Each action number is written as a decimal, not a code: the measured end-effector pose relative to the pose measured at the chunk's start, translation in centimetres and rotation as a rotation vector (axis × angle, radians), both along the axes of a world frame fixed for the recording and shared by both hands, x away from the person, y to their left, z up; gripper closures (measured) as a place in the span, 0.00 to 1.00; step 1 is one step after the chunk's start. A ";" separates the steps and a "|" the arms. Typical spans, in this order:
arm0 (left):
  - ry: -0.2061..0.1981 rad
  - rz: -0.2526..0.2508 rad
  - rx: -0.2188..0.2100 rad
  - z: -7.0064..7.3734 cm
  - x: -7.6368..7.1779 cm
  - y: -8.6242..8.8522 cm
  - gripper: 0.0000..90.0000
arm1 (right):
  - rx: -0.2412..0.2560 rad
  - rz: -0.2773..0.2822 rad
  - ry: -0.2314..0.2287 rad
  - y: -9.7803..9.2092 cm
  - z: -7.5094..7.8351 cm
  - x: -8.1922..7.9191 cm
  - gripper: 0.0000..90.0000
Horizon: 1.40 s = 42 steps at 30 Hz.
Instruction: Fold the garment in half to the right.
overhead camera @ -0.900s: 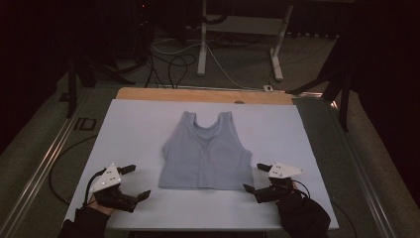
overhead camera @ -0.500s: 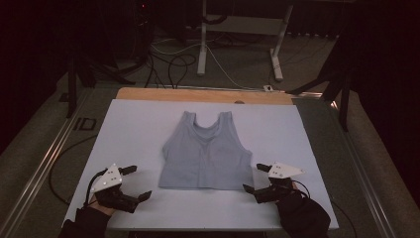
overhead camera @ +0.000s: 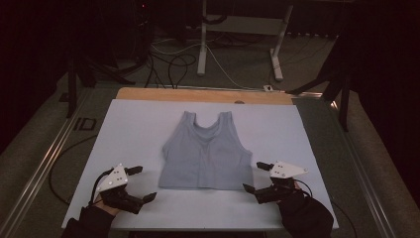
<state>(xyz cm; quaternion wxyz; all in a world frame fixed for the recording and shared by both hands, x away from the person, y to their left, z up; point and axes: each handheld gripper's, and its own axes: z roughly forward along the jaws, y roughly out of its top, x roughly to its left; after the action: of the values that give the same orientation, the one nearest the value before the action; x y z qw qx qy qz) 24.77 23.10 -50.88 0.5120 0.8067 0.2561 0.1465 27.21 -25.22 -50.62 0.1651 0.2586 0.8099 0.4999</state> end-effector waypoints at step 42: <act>-0.036 -0.006 0.072 6.4 1.2 -2.8 0.00 | 0.058 0.054 -0.145 6.9 11.2 7.9 0.09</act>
<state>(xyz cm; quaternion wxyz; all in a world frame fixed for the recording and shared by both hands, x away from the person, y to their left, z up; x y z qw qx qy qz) 26.01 20.32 -44.48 0.4876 0.8226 0.2390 0.1687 35.11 -18.35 -39.39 0.2024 0.2045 0.7877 0.5447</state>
